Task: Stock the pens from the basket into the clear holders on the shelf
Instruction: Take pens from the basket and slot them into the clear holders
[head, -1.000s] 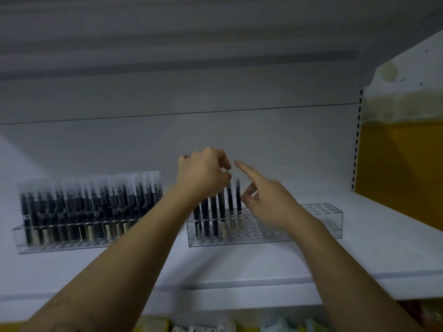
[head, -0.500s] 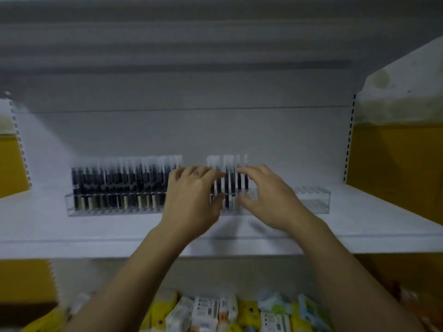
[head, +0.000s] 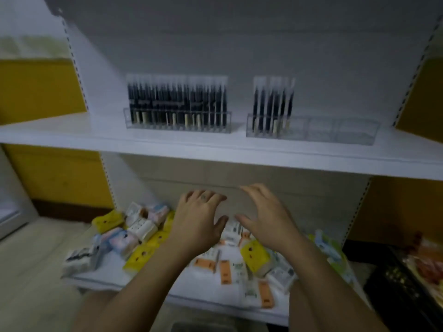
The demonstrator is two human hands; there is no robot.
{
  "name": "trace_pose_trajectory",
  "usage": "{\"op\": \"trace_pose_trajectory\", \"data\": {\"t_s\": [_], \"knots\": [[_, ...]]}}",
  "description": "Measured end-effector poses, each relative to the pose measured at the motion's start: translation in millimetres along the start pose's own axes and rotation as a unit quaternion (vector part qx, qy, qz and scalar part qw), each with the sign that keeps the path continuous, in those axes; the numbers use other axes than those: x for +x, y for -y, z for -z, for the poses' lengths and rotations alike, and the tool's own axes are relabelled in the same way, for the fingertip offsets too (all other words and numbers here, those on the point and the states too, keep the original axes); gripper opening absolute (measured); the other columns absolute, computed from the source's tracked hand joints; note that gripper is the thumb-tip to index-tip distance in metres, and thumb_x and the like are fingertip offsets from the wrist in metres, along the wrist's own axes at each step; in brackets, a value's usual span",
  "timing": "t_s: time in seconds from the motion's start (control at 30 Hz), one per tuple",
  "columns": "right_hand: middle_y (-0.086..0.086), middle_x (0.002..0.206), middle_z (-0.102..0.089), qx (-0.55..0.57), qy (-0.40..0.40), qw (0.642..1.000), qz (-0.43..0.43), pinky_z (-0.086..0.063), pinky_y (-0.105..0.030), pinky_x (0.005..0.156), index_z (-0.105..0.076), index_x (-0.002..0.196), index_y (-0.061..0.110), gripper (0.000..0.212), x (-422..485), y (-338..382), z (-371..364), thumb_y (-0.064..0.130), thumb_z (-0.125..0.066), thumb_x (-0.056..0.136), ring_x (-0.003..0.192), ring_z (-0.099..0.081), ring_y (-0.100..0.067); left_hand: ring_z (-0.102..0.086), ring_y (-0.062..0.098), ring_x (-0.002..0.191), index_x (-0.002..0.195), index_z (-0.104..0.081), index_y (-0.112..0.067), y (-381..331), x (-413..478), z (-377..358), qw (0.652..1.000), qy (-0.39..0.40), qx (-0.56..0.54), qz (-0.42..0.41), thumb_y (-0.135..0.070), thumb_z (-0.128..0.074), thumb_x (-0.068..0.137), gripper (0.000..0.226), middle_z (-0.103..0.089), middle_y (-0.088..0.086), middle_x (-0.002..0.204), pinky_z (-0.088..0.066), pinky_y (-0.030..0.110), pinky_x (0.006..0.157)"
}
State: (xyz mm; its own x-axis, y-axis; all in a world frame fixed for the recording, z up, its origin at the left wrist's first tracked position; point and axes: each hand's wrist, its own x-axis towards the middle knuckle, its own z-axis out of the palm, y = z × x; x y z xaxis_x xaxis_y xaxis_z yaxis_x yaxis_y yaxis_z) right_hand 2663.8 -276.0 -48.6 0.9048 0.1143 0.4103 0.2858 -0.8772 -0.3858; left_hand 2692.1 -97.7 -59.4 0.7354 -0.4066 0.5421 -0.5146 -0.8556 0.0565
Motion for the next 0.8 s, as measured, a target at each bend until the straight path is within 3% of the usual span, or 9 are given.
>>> {"op": "trace_pose_trajectory", "data": {"t_s": [0.13,0.27,0.37,0.53,0.67,0.8], "knots": [[0.004,0.142,-0.038,-0.012,0.104,0.994,-0.035,-0.034,-0.031,0.106,-0.037,0.144,0.028,0.061,-18.3,-12.6,-61.6,0.044,-0.059,0.09,0.132,-0.037,-0.018,-0.046,0.018,0.124,0.13,-0.05,-0.03,14.3,-45.0,-38.7,0.994,0.098,-0.002,0.048,-0.052,-0.051,0.087,0.048,-0.056,-0.008,0.129,-0.029,0.035,0.103],[0.002,0.151,-0.027,-0.005,0.21,0.975,-0.074,-0.033,-0.035,0.109,-0.025,0.15,0.026,0.068,-40.4,-25.6,-122.8,0.044,-0.056,0.092,0.137,-0.03,-0.021,-0.04,0.018,0.13,0.134,-0.047,-0.029,25.0,-81.9,-76.7,0.98,0.169,-0.004,0.101,-0.052,-0.05,0.089,0.051,-0.051,-0.006,0.136,-0.024,0.038,0.111],[-0.003,0.156,-0.021,-0.015,0.285,0.953,-0.096,-0.031,-0.041,0.111,-0.016,0.153,0.026,0.073,-59.2,-34.2,-167.0,0.044,-0.055,0.094,0.14,-0.026,-0.027,-0.035,0.018,0.134,0.137,-0.044,-0.029,31.7,-112.9,-111.0,0.96,0.241,-0.012,0.142,-0.053,-0.049,0.09,0.053,-0.047,-0.005,0.14,-0.02,0.041,0.114],[-0.004,0.158,-0.016,-0.011,0.365,0.923,-0.118,-0.029,-0.044,0.113,-0.016,0.153,0.025,0.073,-79.6,-43.7,-225.4,0.043,-0.055,0.093,0.143,-0.021,-0.028,-0.034,0.019,0.136,0.138,-0.043,-0.027,37.3,-147.3,-155.5,0.921,0.325,-0.055,0.207,-0.052,-0.053,0.089,0.056,-0.044,-0.003,0.144,-0.017,0.047,0.116],[-0.009,0.145,-0.033,-0.026,0.418,0.896,-0.149,-0.04,-0.041,0.105,-0.028,0.149,0.021,0.066,-93.3,-57.4,-252.2,0.036,-0.056,0.091,0.132,-0.038,-0.029,-0.038,0.023,0.133,0.139,-0.042,-0.023,40.3,-162.3,-178.2,0.893,0.372,-0.094,0.236,-0.047,-0.054,0.089,0.056,-0.046,0.002,0.142,-0.025,0.043,0.113],[-0.007,0.124,-0.051,-0.008,0.465,0.862,-0.203,-0.05,-0.036,0.085,-0.049,0.129,0.016,0.05,-104.6,-86.1,-278.1,0.039,-0.06,0.087,0.113,-0.054,-0.03,-0.042,0.029,0.128,0.137,-0.042,-0.017,57.4,-179.7,-206.5,0.84,0.45,-0.126,0.275,-0.043,-0.057,0.088,0.057,-0.047,0.008,0.139,-0.037,0.043,0.105]]}}
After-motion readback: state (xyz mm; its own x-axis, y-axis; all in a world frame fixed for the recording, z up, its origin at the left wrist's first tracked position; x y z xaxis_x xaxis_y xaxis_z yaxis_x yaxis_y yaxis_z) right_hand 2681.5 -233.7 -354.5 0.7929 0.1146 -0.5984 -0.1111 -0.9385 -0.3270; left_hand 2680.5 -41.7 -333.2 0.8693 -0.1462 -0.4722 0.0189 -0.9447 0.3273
